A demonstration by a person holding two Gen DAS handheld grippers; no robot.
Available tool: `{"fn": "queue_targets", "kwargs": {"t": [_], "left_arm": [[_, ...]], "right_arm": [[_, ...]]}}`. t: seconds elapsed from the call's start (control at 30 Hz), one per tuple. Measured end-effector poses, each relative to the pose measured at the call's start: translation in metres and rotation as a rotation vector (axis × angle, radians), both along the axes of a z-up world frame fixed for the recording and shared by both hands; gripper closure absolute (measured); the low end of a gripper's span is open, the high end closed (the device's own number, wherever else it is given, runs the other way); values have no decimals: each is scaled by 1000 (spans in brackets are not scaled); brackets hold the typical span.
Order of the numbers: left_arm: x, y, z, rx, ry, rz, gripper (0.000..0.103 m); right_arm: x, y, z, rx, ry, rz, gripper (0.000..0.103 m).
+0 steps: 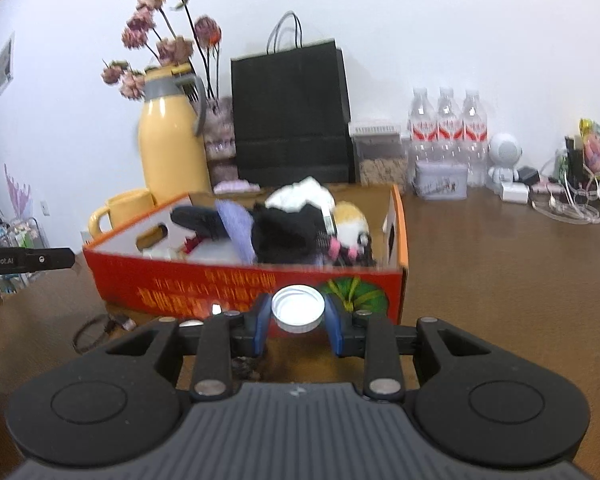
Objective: Organize objects
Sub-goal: 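Carry the white lid with the right tool while the left tool carries the clear piece to the box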
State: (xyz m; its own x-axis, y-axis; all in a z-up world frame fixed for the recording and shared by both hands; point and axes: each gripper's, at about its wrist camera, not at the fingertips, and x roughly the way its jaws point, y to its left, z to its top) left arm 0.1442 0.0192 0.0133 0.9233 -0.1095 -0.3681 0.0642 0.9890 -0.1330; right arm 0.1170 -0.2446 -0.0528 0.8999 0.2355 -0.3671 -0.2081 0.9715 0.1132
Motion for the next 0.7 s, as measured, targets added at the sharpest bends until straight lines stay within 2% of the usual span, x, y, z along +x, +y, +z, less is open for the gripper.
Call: {"fn": "queue_targets", "kwargs": {"t": [0.17,0.33,0.7], "left_arm": [[11,-15,25,29,-64,-19,100],[33,-32,41,47,-94,-25,100],[104,-57,44,76,-77,-19,100]], "right_arm": [[8,1,22,-3,-60,7,74],[31,8,42,-4,-102,18,74],[98,29,54,-23,-87,26,73]]}}
